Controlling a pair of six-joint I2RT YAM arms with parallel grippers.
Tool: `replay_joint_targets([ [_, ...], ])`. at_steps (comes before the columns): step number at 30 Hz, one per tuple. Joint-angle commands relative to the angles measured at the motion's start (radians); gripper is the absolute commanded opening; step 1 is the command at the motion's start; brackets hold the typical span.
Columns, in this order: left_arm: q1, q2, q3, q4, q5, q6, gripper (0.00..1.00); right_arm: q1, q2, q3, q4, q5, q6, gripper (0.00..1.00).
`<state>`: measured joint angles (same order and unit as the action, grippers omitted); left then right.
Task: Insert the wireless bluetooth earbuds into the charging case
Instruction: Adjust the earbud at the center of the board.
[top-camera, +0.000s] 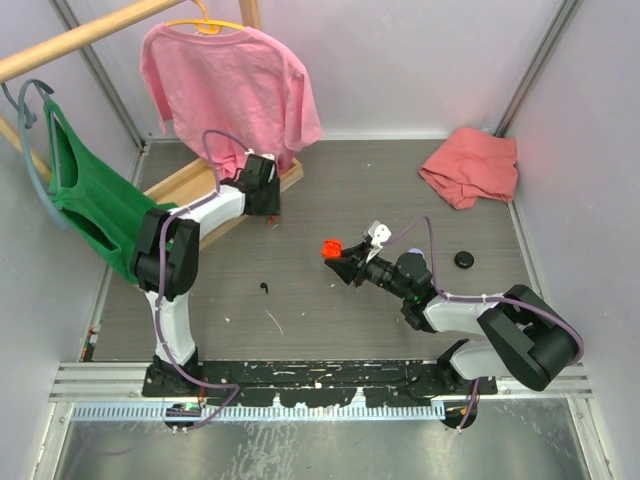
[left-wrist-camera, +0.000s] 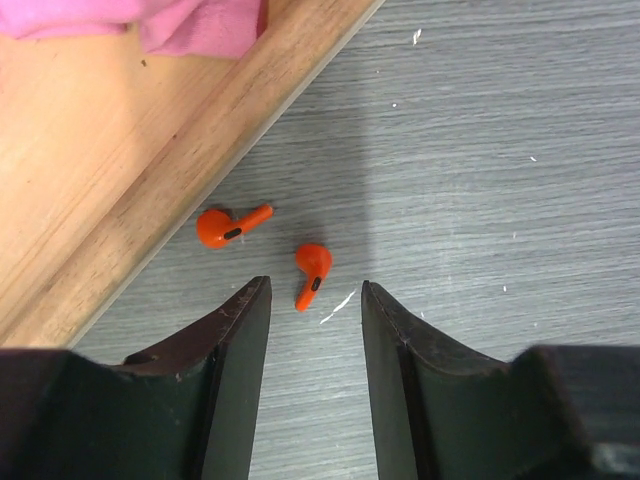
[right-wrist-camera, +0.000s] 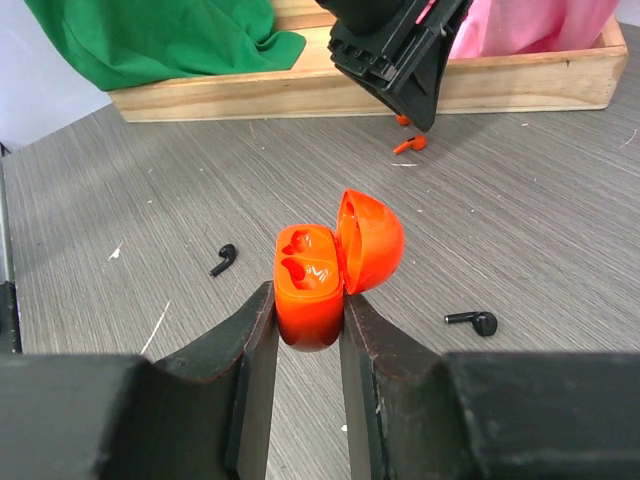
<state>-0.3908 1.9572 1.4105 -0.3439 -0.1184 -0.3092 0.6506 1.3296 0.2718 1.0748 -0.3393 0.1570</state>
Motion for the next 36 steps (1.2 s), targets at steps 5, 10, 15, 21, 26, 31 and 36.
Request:
replay_joint_targets([
  [5,0.013,0.078,0.11,-0.059,0.039,0.039,0.44,0.003,0.003,0.041,0.051,-0.012,0.005,0.01],
  [10,0.014,0.114,0.137,-0.071,0.05,0.044,0.44,0.002,0.006,0.043,0.051,-0.013,0.006,0.01],
  [15,0.016,0.144,0.156,-0.092,0.051,0.042,0.44,0.002,0.006,0.043,0.052,-0.014,0.006,0.01],
  [21,0.018,0.165,0.178,-0.123,0.05,0.057,0.42,0.002,0.006,0.044,0.052,-0.018,0.007,0.01],
  [26,0.018,0.174,0.186,-0.168,0.059,0.067,0.41,0.003,0.005,0.044,0.052,-0.018,0.01,0.01],
  [31,0.018,0.176,0.189,-0.198,0.05,0.071,0.36,0.003,0.004,0.044,0.054,-0.023,0.012,0.01],
  [36,0.018,0.185,0.204,-0.211,0.061,0.07,0.3,0.002,0.005,0.044,0.054,-0.021,0.011,0.01],
])
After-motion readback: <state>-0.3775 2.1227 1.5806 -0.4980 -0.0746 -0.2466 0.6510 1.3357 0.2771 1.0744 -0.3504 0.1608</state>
